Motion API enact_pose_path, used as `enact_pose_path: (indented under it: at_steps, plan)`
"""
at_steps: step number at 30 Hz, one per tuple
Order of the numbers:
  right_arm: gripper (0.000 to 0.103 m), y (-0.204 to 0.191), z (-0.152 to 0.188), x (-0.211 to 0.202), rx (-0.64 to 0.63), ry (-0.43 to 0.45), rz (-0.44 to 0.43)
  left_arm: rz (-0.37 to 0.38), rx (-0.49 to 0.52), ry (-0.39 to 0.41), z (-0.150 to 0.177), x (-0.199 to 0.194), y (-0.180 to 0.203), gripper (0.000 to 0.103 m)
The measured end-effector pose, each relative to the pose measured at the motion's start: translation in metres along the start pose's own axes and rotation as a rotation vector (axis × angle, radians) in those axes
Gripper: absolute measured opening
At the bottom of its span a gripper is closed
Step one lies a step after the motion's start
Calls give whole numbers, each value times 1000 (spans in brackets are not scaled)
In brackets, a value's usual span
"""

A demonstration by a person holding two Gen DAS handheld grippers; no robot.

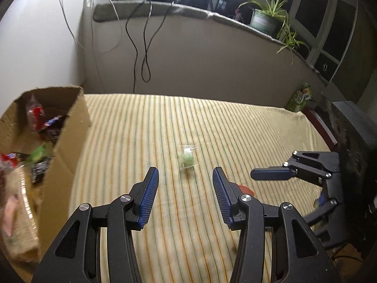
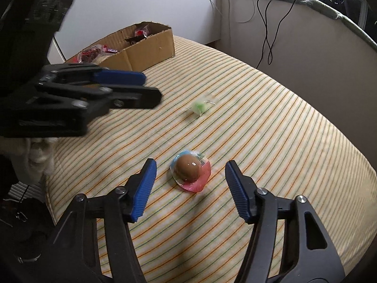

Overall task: Organize snacks
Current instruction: 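Grasp the chocolate egg with the right gripper while the left grasps the green candy bag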

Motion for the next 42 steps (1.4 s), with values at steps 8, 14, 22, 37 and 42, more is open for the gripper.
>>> enact_pose_path:
  at_steps: [8, 14, 22, 37, 42]
  plan:
    - [58, 0, 2, 14, -20, -22, 20, -28, 33, -42, -9, 29, 8, 46]
    - [50, -2, 2, 25, -37, -51, 41, -38, 49, -66, -12, 44, 10, 37]
    - [40, 2, 1, 24, -25, -53, 42, -61, 84, -80, -10, 53, 11, 21]
    - [33, 1, 15, 4, 9, -39, 48, -55, 74, -36, -11, 34, 9, 21]
    - [32, 2, 18, -5, 25, -26, 55, -57, 80, 0, -10, 16, 12, 21]
Point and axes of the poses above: each gripper's, at about its wrist camera, not at the fingertips, and x roughly the way its jaws point, y to its right, z to its underside, the point moved 6 cm from there along x, roughly the way its jaws point, and after that the axes turned 4 degrees about -y, right-handed, at the moved point
